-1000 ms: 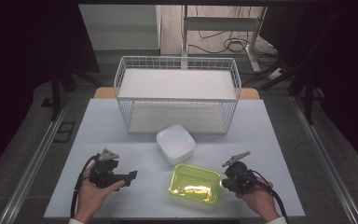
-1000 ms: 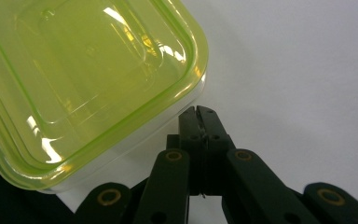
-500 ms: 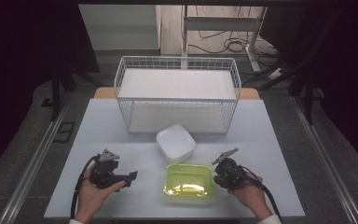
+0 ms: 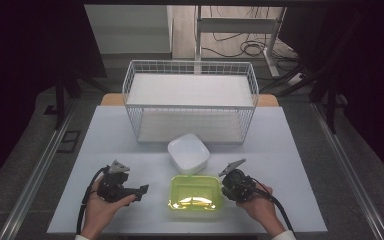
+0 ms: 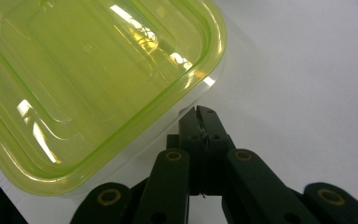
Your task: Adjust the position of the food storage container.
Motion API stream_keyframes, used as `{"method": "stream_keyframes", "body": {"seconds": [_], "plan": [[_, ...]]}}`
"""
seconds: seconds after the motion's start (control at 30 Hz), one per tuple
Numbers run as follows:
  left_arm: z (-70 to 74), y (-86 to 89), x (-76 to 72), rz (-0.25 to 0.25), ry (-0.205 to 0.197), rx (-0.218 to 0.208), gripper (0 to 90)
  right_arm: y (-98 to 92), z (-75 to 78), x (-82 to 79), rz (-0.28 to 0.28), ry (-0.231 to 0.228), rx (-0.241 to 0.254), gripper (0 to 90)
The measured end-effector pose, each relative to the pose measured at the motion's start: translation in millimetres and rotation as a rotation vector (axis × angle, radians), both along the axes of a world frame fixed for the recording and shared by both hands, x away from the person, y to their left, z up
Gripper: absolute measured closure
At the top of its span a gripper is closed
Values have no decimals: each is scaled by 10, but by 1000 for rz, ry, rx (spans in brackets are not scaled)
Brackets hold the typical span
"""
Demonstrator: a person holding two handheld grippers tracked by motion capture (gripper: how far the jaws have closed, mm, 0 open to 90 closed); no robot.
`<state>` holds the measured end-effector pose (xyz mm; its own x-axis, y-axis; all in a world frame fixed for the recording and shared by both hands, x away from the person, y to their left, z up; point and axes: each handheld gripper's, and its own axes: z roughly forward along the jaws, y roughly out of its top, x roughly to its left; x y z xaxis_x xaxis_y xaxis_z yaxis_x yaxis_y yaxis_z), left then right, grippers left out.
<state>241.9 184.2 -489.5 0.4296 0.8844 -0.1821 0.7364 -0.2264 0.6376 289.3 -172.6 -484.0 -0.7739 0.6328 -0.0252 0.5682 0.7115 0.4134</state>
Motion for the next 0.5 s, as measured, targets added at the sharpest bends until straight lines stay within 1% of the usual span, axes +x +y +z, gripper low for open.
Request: {"method": "stream_keyframes", "body": {"seconds": [0.2, 0.3, 0.43, 0.47, 0.5], "plan": [[8, -4, -8, -1, -3, -1, 158, 58, -18, -2, 9, -12, 3, 889], [7, 0, -11, 0, -3, -1, 158, 55, -23, -3, 9, -11, 6, 889], [13, 17, -20, 7, -5, -4, 157, -20, 16, -8, -13, -17, 16, 889], [19, 28, -21, 15, -8, -13, 157, -136, 60, -15, -43, -31, 33, 889], [19, 28, -21, 15, -8, -13, 157, -136, 60, -15, -43, -31, 33, 889]]}}
